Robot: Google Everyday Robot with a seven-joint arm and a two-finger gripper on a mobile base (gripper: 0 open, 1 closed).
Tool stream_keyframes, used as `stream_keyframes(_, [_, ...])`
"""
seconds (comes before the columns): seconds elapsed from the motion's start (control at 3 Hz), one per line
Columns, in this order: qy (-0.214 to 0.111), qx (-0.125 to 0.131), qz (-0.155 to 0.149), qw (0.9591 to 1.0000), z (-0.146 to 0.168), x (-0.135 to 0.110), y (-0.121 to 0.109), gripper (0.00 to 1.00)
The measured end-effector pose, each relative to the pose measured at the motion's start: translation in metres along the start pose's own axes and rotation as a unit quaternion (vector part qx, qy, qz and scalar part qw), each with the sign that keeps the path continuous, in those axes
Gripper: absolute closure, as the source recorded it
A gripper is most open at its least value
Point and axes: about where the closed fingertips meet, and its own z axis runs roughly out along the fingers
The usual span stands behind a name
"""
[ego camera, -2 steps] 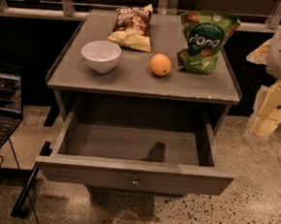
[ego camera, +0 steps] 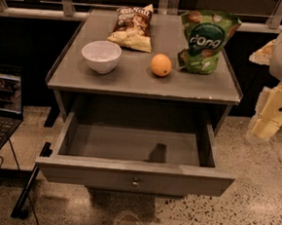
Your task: Close top drawer
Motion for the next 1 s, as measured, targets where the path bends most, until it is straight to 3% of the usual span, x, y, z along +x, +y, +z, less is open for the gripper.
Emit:
stream_keyframes(0.33, [-0.036,0.000,0.047,0.9983,0.012,0.005,0.021,0.00])
stream_keyframes(0.67, [-0.100,-0.015,0.150,0.9836,0.053,0.026,0.060,0.00])
stream_keyframes(1.0, [-0.153,-0.040,0.235,0.9592,0.117,0.041,0.092,0.00])
